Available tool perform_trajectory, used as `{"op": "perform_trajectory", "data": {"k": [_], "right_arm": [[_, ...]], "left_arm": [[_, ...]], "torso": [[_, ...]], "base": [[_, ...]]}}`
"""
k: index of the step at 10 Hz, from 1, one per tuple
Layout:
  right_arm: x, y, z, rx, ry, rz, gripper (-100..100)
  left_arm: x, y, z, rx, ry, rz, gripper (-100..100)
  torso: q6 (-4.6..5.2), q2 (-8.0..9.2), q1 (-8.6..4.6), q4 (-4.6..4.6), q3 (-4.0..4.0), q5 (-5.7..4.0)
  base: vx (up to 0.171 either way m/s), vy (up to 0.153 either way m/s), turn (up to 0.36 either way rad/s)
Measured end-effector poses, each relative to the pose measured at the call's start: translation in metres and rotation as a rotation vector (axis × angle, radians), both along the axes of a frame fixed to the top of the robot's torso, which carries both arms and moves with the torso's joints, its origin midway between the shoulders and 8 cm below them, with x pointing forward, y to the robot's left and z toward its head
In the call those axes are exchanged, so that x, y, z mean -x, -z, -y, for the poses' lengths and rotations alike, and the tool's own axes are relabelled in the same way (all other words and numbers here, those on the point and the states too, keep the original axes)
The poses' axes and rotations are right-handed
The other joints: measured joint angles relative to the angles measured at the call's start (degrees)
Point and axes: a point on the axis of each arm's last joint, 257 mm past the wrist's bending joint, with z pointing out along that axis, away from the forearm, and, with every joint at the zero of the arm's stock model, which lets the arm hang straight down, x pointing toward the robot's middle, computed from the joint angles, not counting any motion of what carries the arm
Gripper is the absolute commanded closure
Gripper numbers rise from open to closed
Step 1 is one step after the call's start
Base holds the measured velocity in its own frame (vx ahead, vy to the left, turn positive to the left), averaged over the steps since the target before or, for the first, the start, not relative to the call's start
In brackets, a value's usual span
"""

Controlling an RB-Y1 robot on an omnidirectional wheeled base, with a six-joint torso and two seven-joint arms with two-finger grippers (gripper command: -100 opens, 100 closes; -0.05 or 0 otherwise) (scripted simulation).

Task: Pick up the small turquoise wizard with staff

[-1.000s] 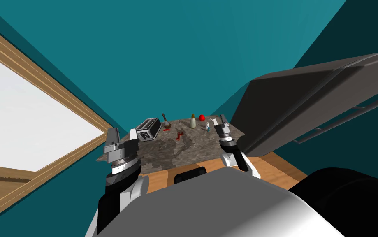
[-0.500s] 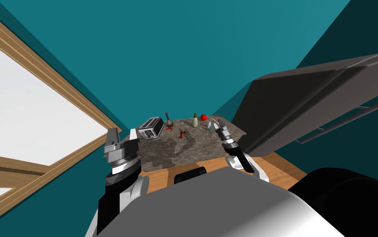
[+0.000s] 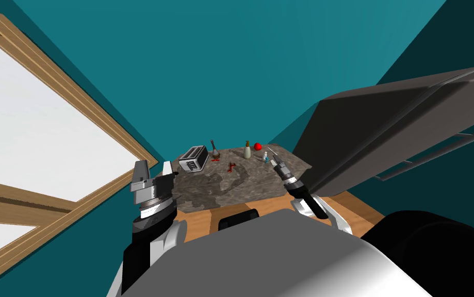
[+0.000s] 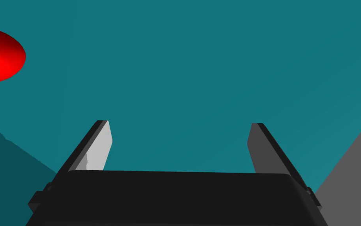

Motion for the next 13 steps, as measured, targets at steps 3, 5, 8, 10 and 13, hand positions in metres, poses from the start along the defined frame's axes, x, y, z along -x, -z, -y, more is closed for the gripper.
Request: {"op": "perform_trajectory", "data": {"k": [3,5,8,10,13], "right_arm": [[0.002,0.028,0.019,0.072,0.007,-0.082,-100],[0.004,0.042,0.032,0.118,0.012,-0.133,-100],[0.01,0.06,0.051,0.18,0.018,-0.203,-100],[0.014,0.082,0.073,0.237,0.033,-0.287,-100],[0.027,0.107,0.097,0.307,0.042,-0.374,-100]], "left_arm": [[0.0,0.0,0.0,0.0,0.0,0.0,0],[0.0,0.0,0.0,0.0,0.0,0.0,0],[0.0,0.0,0.0,0.0,0.0,0.0,0],[0.0,0.0,0.0,0.0,0.0,0.0,0],[0.0,0.0,0.0,0.0,0.0,0.0,0]], "torso": [[-0.01,-0.01,-0.04,0.0,-0.01,-0.02],[-0.01,0.0,0.02,0.0,0.0,0.0],[-0.01,-0.02,-0.05,0.0,-0.01,-0.02],[-0.02,0.06,0.13,0.01,0.03,0.02],[-0.01,-0.06,-0.07,-0.01,-0.03,-0.01]], "base": [[-0.02,0.05,0.022],[-0.021,0.06,0.027],[-0.022,0.053,0.044],[-0.035,0.089,0.066],[-0.004,0.049,0.077]]}}
